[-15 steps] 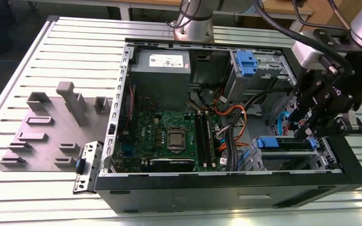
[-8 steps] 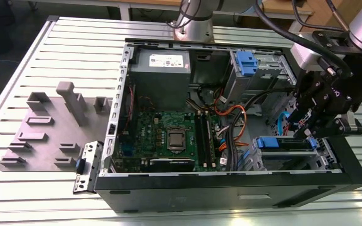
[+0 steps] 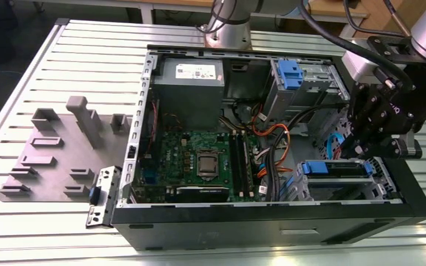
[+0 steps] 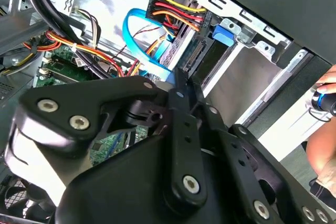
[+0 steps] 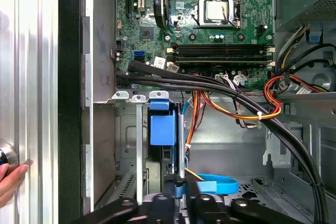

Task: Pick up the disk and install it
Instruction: 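Insert the first disk wire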

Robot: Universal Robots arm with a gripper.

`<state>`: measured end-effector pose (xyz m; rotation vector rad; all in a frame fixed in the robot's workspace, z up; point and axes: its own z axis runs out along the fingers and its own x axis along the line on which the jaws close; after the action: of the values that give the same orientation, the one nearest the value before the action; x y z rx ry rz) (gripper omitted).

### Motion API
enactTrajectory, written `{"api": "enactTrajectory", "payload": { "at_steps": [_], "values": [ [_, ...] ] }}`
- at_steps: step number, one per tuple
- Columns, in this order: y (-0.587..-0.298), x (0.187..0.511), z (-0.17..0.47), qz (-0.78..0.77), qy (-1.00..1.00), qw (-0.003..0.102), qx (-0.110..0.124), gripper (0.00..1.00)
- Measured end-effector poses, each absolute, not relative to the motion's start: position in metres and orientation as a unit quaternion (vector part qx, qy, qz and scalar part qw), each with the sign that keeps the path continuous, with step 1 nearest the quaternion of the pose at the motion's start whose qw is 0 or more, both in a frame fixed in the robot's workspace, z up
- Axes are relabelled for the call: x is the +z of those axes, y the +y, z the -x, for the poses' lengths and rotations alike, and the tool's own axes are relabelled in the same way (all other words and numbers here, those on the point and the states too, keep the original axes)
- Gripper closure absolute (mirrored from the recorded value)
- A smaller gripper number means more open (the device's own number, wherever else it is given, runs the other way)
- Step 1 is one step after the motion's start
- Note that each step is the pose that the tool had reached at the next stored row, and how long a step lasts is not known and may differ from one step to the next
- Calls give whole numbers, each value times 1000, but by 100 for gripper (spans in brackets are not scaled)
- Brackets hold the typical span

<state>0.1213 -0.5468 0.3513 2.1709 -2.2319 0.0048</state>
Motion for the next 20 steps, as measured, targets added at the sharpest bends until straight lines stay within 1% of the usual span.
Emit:
{"api": "enactTrajectory", "payload": {
  "at_steps": [1,2,10,16,20],
  "values": [
    [-547,351,-121,-697,-717,14,2,84],
    [-547,351,-121,-697,-717,14,2,84],
    [-548,351,-121,-697,-717,14,1,84],
    [-553,349,-121,-699,-715,3,-4,84],
    [-555,348,-120,-699,-715,2,-5,84]
  ]
}}
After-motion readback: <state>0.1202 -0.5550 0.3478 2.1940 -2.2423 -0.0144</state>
